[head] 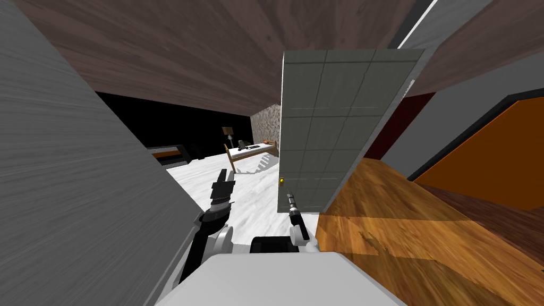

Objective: Push the door open

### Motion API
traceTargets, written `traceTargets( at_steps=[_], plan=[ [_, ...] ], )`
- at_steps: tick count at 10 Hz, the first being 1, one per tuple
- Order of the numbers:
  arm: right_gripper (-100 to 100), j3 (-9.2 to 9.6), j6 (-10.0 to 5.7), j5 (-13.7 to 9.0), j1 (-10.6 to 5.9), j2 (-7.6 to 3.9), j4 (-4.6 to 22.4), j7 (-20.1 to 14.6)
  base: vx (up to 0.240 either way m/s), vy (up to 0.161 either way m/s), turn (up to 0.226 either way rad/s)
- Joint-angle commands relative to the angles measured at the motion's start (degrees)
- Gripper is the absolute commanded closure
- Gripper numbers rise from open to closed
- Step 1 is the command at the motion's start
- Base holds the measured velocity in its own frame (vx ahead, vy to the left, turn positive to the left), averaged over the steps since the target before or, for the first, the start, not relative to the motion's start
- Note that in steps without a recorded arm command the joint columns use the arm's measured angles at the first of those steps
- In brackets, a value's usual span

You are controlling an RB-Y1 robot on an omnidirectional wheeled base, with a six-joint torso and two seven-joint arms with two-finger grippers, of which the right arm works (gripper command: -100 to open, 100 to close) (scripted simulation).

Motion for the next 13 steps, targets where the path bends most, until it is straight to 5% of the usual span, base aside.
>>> traceTargets(
  at_steps=[1, 4, 8, 9, 10, 13],
  plan=[
    [-100, -0.13, 0.28, 0.0, 0.41, -1.26, -0.8, 0.3, 0.171, -0.068, 0.029],
    [-100, -0.39, 0.03, -0.1, 0.34, -2.04, -0.6, 0.4, 0.179, 0.004, 0.022],
    [-100, -0.8, -0.38, -0.3, 0.23, 0.03, -0.3, 0.7, 0.198, 0.071, 0.023],
    [-100, -0.68, -0.68, -0.2, 0.14, -0.49, 0.2, 0.5, 0.079, 0.043, -0.015],
    [100, -0.68, -0.68, -0.2, 0.14, -0.49, 0.2, 0.5, -0.017, -0.006, 0.002],
    [100, -0.68, -0.68, -0.2, 0.14, -0.49, 0.2, 0.5, -0.022, -0.013, 0.01]
  ],
)
